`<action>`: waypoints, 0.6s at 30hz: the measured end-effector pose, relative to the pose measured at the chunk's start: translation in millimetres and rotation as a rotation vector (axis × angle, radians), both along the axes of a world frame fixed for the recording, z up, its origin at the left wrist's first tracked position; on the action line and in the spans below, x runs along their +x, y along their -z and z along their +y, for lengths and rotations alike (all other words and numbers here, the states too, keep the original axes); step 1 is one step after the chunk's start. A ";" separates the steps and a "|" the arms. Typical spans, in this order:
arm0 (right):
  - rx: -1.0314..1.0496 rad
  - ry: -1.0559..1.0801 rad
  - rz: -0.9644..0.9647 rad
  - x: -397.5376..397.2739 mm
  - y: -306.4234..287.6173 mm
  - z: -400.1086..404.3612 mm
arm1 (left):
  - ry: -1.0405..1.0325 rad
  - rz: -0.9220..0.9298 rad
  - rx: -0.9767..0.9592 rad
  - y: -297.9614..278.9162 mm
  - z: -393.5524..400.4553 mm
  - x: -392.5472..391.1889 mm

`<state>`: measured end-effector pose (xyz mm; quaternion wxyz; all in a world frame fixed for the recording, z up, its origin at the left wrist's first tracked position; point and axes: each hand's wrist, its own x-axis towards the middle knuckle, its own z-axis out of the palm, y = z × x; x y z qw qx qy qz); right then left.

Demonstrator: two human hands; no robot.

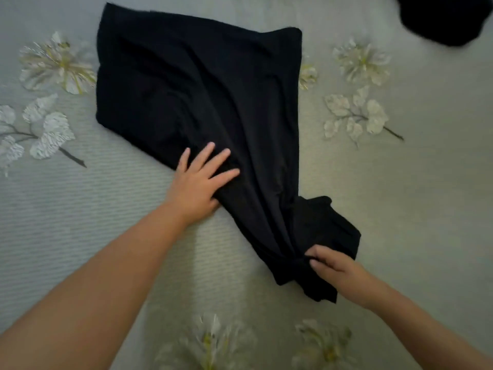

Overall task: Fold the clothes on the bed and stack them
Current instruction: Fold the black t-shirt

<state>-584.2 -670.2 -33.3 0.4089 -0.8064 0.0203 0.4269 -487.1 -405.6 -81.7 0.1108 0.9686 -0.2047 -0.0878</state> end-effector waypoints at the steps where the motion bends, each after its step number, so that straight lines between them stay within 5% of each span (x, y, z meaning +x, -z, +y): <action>1: 0.028 0.044 0.035 -18.8 -4.9 -11.9 | -0.006 0.113 0.028 -3.3 -20.1 -14.5; 5: 0.151 0.503 0.132 -80.3 -37.5 -67.6 | -0.079 0.393 -0.089 -25.1 -64.6 -69.6; 7: 0.242 0.682 0.168 -99.8 -59.4 -95.9 | 0.023 0.751 -0.104 -46.0 -65.7 -98.4; 9: 0.233 0.720 0.171 -110.9 -78.1 -117.5 | -0.042 1.044 -0.189 -67.4 -59.1 -126.6; 11: 0.103 0.691 0.132 -109.7 -87.6 -131.6 | -0.229 1.135 -0.354 -82.5 -55.1 -141.1; 13: -0.093 0.621 -0.041 -92.3 -89.3 -137.9 | -0.330 0.999 -0.395 -89.1 -57.2 -142.3; 18: -0.497 0.495 -0.544 -43.7 -77.7 -140.2 | -0.479 0.124 -0.034 -95.0 -78.6 -143.2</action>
